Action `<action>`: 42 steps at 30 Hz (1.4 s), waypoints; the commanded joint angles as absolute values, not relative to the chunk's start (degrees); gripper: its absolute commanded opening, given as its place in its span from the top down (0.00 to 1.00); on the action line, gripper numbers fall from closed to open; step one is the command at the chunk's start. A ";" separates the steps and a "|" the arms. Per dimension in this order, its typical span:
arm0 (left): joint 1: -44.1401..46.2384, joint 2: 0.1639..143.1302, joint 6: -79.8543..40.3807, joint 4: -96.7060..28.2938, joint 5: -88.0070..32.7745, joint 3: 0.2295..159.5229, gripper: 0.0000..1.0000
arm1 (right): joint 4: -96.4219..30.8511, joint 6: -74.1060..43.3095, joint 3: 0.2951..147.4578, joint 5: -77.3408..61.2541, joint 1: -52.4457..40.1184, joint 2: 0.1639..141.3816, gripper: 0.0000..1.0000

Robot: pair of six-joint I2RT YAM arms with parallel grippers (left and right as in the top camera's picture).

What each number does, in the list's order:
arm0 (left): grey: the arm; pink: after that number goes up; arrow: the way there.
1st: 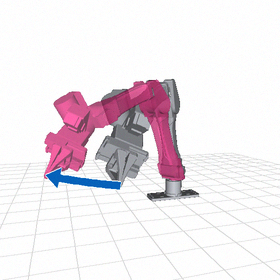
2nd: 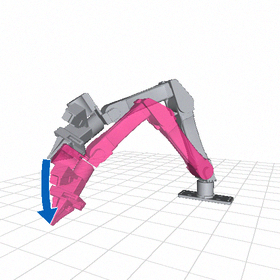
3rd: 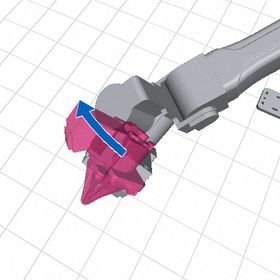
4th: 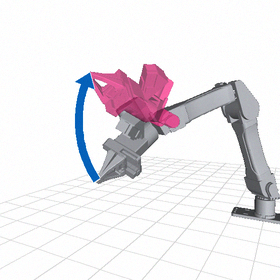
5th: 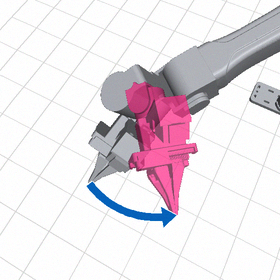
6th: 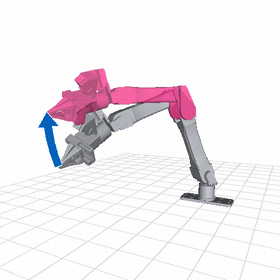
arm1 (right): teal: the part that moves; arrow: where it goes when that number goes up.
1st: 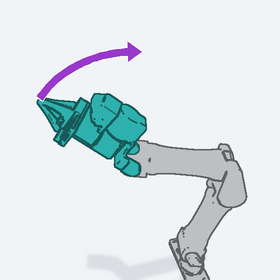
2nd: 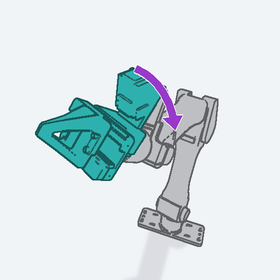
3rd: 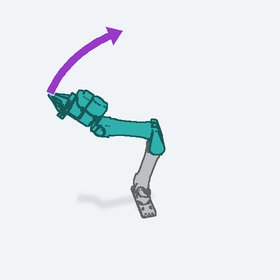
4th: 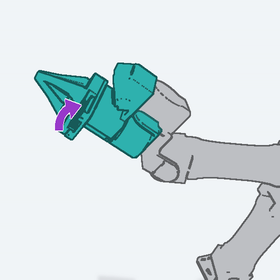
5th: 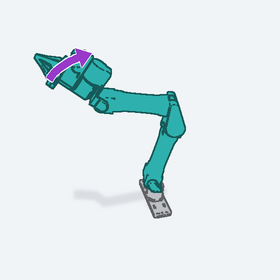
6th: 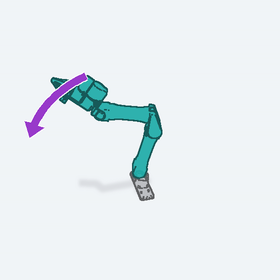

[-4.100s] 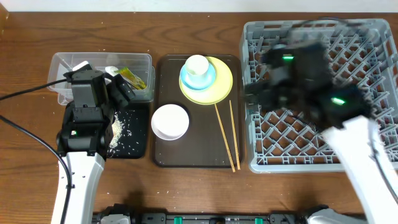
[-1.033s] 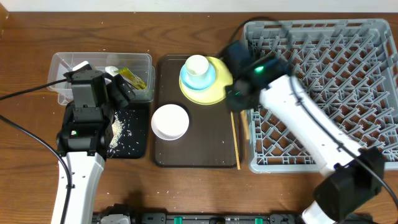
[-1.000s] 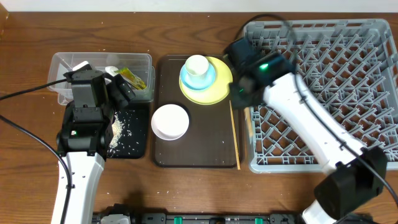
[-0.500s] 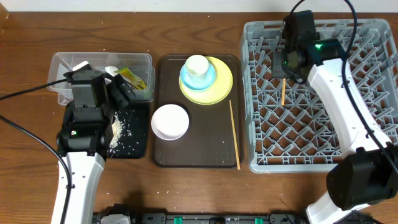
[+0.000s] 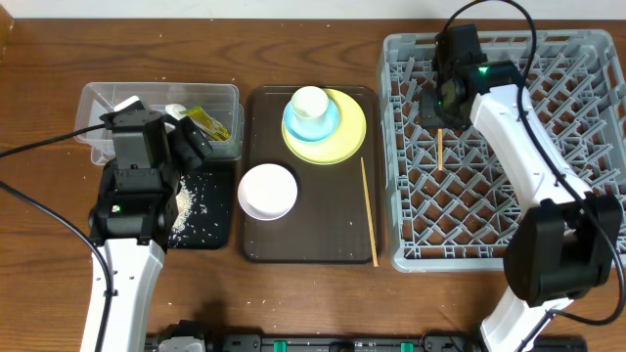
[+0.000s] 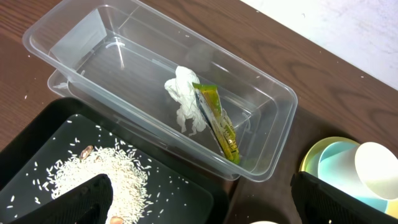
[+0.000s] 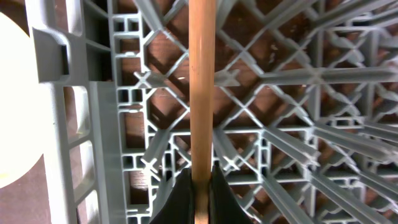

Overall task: Sort waste into correct bins and load items into the dishwasher rack
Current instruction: 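Carry the chopstick into the dish rack and stand it upright, then return the right gripper to the brown tray and grasp the second chopstick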

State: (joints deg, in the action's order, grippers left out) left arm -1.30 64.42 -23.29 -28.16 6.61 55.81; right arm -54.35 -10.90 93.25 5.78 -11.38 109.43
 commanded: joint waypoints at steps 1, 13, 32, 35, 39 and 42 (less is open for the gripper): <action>-1.48 64.40 -22.55 -28.23 7.14 56.53 0.06 | -53.98 -10.04 92.92 2.94 -11.33 110.83 0.99; -1.48 64.40 -22.55 -28.23 7.14 56.53 0.06 | -53.80 -10.20 92.92 1.43 -11.79 113.08 0.89; -1.48 64.40 -22.55 -28.23 7.14 56.53 0.06 | -61.71 -9.54 98.45 -1.52 -14.22 107.90 0.70; -1.48 64.40 -22.55 -28.23 7.14 56.53 0.06 | -62.72 -9.56 98.52 -4.73 -17.08 105.78 0.70; -1.48 64.40 -22.55 -28.23 7.14 56.53 0.06 | -64.01 -10.26 98.50 -6.48 -22.20 105.21 0.71; -1.48 64.40 -22.55 -28.23 7.14 56.53 0.06 | -64.27 -12.27 97.51 -5.76 -26.46 105.27 0.70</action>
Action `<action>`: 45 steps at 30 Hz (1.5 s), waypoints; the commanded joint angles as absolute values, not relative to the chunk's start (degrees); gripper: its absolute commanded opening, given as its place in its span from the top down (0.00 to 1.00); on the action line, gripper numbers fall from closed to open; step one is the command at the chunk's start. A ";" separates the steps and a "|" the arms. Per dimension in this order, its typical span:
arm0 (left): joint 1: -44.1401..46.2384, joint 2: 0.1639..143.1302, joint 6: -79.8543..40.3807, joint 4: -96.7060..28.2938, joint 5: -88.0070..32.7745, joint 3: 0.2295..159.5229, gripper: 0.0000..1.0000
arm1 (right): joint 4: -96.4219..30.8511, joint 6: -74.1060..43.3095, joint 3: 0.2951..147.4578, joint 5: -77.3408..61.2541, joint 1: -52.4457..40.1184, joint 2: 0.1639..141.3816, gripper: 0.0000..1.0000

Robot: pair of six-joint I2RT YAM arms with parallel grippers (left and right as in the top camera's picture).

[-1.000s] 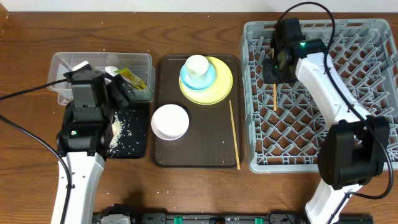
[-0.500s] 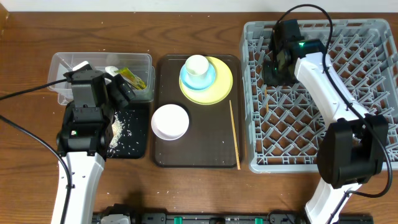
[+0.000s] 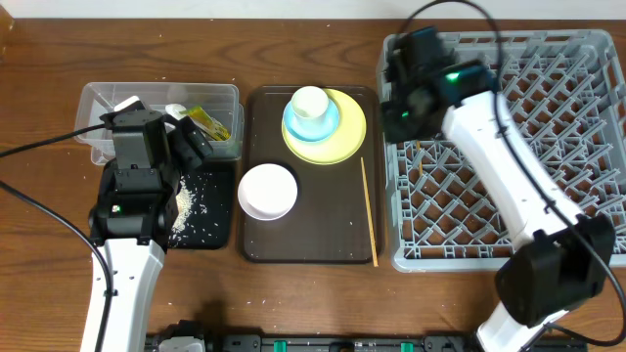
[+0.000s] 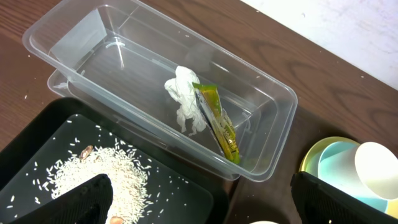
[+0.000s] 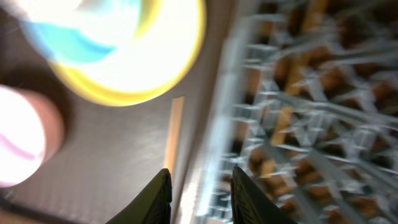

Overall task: Sort waste into correct bins and load items into the dishwasher rack
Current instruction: 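Return the right gripper to the brown tray and grasp the second chopstick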

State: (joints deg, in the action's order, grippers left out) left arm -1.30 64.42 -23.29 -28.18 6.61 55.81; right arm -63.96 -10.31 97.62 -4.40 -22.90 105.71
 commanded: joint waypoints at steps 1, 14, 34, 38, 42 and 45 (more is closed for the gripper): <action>-1.48 64.40 -22.55 -28.23 7.14 56.53 0.06 | -64.31 -13.61 97.17 -5.13 -27.86 105.27 0.70; -1.48 64.40 -22.55 -28.23 7.14 56.53 0.06 | -64.03 -25.41 85.73 3.05 -37.71 105.36 0.69; -1.48 64.40 -22.55 -28.23 7.14 56.53 0.06 | -53.39 -27.42 67.68 0.03 -38.11 105.36 0.73; -1.48 64.40 -22.55 -28.23 7.14 56.53 0.06 | -53.30 -28.12 67.53 -0.30 -39.09 105.36 0.76; -1.48 64.40 -22.55 -28.23 7.14 56.53 0.06 | -52.97 -28.71 67.35 -0.25 -41.04 105.36 0.78; -1.48 64.40 -22.55 -28.23 7.14 56.53 0.06 | -53.10 -28.73 67.35 0.25 -42.50 105.36 0.78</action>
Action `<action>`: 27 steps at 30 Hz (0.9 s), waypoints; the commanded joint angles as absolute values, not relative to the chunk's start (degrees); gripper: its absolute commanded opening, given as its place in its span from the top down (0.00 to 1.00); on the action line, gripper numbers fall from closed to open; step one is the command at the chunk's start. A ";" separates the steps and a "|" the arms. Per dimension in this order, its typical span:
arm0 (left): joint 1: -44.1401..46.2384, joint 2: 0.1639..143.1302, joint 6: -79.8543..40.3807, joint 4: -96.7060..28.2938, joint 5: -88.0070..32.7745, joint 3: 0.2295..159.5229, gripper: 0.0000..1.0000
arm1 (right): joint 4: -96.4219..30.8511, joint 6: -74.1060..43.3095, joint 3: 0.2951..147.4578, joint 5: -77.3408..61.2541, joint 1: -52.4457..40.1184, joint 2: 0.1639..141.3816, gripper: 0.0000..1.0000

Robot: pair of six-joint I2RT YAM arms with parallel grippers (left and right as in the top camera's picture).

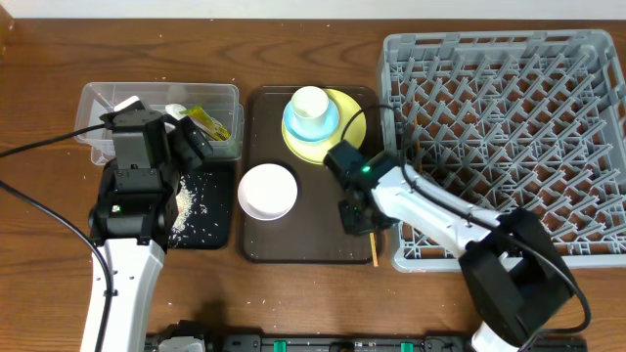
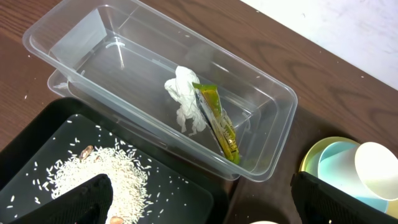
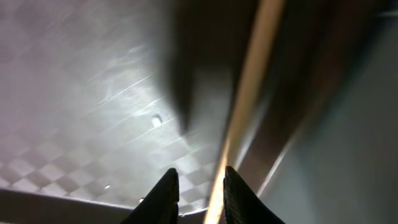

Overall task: Sort waste into correct bins and load items into the dishwasher rack
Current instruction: 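Return the right gripper to the brown tray and grasp the second chopstick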

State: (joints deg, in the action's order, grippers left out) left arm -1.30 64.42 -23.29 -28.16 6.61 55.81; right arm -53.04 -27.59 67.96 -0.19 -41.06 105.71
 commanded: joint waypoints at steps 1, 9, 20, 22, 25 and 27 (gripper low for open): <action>-1.48 64.40 -22.55 -28.23 7.14 56.53 0.06 | -53.12 -28.99 67.35 0.99 -42.94 105.36 0.78; -1.48 64.40 -22.55 -28.23 7.14 56.53 0.06 | -52.40 -31.73 67.35 6.09 -43.75 105.36 0.78; -1.48 64.40 -22.55 -28.23 7.14 56.53 0.06 | -51.42 -33.85 67.33 8.47 -43.46 105.36 0.77; -1.48 64.40 -22.55 -28.23 7.14 56.53 0.06 | -51.57 -33.85 67.33 8.84 -43.46 105.36 0.78; -1.48 64.40 -22.55 -28.23 7.14 56.53 0.06 | -51.42 -33.85 67.33 8.82 -43.46 105.36 0.78; -1.48 64.40 -22.55 -28.23 7.14 56.53 0.06 | -51.46 -33.85 67.33 8.82 -43.48 105.36 0.78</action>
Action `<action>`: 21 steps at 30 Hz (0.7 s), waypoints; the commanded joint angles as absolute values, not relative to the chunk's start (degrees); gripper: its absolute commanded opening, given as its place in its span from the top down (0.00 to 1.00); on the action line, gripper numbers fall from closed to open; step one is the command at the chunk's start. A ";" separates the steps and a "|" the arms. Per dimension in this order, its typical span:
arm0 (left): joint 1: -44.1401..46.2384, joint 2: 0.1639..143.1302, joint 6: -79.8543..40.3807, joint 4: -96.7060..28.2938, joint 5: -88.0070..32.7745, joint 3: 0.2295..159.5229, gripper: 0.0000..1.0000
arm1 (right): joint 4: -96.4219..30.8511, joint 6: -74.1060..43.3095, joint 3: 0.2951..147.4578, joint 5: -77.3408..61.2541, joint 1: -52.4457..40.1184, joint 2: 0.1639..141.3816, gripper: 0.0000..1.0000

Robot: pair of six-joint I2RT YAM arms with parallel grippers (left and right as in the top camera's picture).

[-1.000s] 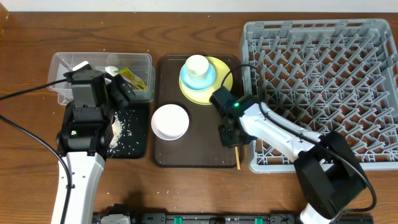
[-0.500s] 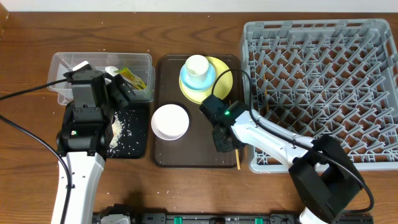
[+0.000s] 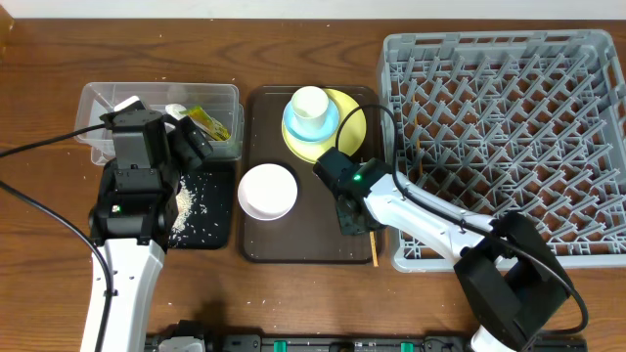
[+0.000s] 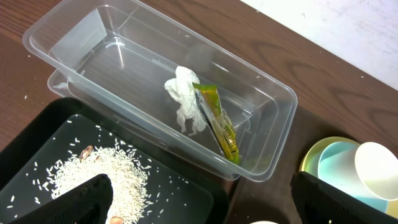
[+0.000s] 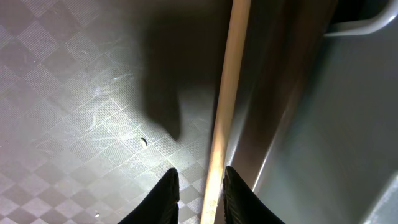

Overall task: Sort waste into correct bins and load items into the dishwasher rack
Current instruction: 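Return the right gripper to the brown tray and grasp the second chopstick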

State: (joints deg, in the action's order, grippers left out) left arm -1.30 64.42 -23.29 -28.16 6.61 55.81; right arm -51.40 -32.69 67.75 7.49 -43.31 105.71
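A wooden chopstick [image 3: 371,230] lies along the right side of the brown tray [image 3: 303,240]. My right gripper [image 3: 352,215] is low over it. In the right wrist view the chopstick [image 5: 228,99] runs between the two fingers [image 5: 170,190], close to the right one. The gripper [image 5: 199,179] is open around it. A second chopstick [image 3: 416,156] rests in the grey dishwasher rack [image 3: 509,147] near its left wall. My left gripper [image 4: 199,211] hangs open over the clear bin [image 4: 74,37], which holds a tissue [image 4: 183,99] and a green-yellow packet [image 4: 217,121].
The tray also carries a white bowl [image 3: 268,191] and a yellow plate [image 3: 347,132] with a blue bowl and a white cup [image 3: 310,103] stacked on it. A black tray [image 3: 201,210] with spilled rice lies in front of the clear bin. The rack's wall [image 5: 348,124] stands beside the chopstick.
My right gripper has shifted slightly to the left on the tray and still straddles the chopstick, open. The left arm and everything else are where they were.
My right gripper was shut on a chopstick inside the rack. Then it was open at the rack's left edge, with that chopstick left lying in the rack. After that it was down on the tray, fingers either side of the second chopstick, and it stays there now.
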 commanded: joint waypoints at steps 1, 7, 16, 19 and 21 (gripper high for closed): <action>-1.48 64.40 -22.55 -28.23 7.14 56.53 0.06 | -51.46 -33.85 67.33 8.82 -43.48 105.38 0.78; -1.48 64.40 -22.55 -28.23 7.14 56.53 0.06 | -51.05 -33.87 67.18 8.84 -43.48 105.38 0.78; -1.48 64.40 -22.55 -28.23 7.14 56.53 0.06 | -48.40 -35.16 64.05 8.75 -43.48 105.38 0.78; -1.48 64.40 -22.55 -28.23 7.14 56.53 0.06 | -48.40 -35.16 64.05 8.75 -43.48 105.38 0.79; -1.48 64.40 -22.55 -28.23 7.14 56.53 0.06 | -48.40 -35.14 64.05 8.78 -43.48 105.38 0.84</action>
State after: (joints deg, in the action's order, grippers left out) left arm -1.30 64.42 -23.29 -28.16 6.61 55.81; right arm -48.51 -34.06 64.16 7.57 -43.31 105.71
